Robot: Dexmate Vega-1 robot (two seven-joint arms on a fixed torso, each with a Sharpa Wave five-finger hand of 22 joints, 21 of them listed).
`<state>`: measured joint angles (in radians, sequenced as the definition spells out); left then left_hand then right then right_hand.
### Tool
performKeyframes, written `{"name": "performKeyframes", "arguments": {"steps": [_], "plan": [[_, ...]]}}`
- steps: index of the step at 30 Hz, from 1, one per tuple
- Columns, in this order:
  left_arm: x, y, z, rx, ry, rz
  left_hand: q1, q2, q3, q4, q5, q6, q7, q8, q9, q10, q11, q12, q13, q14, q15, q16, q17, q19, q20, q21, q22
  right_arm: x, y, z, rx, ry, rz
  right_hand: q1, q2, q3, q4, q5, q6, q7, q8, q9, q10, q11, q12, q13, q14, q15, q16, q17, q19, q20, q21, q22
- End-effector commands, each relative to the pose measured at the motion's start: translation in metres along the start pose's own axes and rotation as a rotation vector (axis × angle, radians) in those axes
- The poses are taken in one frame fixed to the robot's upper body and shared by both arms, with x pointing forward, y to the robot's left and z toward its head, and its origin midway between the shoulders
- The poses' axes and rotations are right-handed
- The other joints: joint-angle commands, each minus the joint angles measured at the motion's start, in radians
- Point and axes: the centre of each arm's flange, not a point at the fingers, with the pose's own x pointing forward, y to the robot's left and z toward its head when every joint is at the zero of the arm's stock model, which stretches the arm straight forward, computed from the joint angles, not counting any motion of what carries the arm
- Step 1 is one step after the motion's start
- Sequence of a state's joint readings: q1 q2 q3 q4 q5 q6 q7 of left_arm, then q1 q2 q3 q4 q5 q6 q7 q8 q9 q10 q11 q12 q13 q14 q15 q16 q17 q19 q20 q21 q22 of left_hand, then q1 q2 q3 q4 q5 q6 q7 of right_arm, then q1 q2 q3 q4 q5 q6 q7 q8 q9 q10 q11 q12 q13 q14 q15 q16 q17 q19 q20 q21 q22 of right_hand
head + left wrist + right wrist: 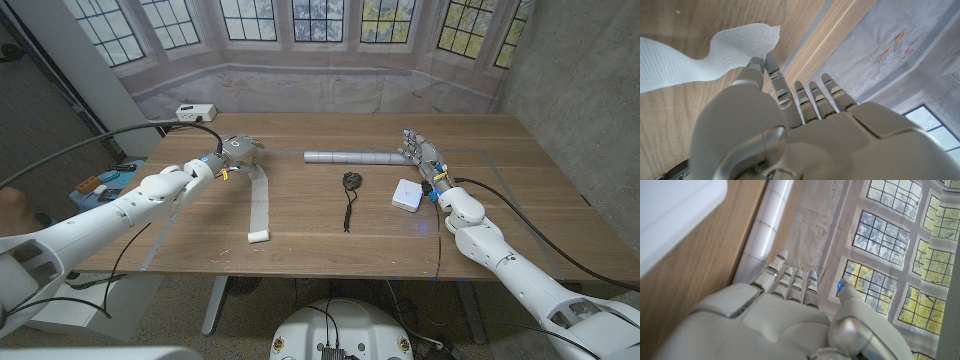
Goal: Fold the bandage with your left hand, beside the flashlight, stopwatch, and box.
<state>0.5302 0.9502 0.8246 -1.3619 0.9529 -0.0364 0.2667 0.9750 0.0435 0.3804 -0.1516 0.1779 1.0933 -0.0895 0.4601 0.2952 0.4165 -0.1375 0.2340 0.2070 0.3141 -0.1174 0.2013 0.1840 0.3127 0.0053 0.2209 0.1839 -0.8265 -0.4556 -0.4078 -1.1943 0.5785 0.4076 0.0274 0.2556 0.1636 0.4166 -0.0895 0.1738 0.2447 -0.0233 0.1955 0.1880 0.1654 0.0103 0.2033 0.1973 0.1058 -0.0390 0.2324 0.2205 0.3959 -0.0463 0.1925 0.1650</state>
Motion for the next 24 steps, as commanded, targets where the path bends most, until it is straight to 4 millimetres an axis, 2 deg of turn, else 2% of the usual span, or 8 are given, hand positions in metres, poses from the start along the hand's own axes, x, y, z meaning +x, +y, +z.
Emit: {"name": "performKeyframes", "arguments": {"steps": [1,13,24], "plan": [[-0.002,0.005,0.002,0.002,-0.010,-0.004,0.009,0.002,0.001,-0.002,0.001,0.013,-0.001,0.007,0.004,0.014,-0.003,0.003,0.004,0.010,-0.003,0.003,0.004,0.005,-0.007,-0.003,0.003,-0.004,0.000,0.000,0.002,-0.003,-0.002,0.012,0.001,-0.004,0.002,0.000,0.009,0.000,-0.001,0.003,0.003,-0.003,-0.002,0.004,0.012,-0.011,0.001,0.005,0.007,-0.027,0.000,0.005],[0.000,0.024,0.004,0.025,-0.042,0.006,0.009,0.003,0.001,0.000,0.001,0.015,0.000,0.011,0.002,0.022,-0.007,0.004,0.004,0.013,-0.004,0.003,0.004,0.003,-0.007,-0.003,0.004,-0.013,-0.002,0.001,0.004,-0.011,-0.009,0.012,0.001,-0.004,0.002,0.000,0.009,-0.001,-0.001,0.003,0.003,-0.002,-0.002,0.005,0.011,-0.012,0.000,0.005,0.005,-0.027,0.000,0.005],[0.002,0.032,0.002,0.037,-0.065,-0.002,0.007,0.003,0.000,0.001,0.000,0.014,-0.003,0.013,0.000,0.025,-0.009,0.002,0.005,0.014,-0.006,0.002,0.005,0.000,-0.009,-0.005,0.004,-0.018,-0.001,-0.001,0.010,-0.014,-0.015,0.013,0.002,-0.004,0.003,0.000,0.009,0.000,-0.001,0.003,0.002,0.005,-0.002,0.005,0.012,-0.010,0.000,0.005,0.007,-0.025,0.001,0.005]]}}
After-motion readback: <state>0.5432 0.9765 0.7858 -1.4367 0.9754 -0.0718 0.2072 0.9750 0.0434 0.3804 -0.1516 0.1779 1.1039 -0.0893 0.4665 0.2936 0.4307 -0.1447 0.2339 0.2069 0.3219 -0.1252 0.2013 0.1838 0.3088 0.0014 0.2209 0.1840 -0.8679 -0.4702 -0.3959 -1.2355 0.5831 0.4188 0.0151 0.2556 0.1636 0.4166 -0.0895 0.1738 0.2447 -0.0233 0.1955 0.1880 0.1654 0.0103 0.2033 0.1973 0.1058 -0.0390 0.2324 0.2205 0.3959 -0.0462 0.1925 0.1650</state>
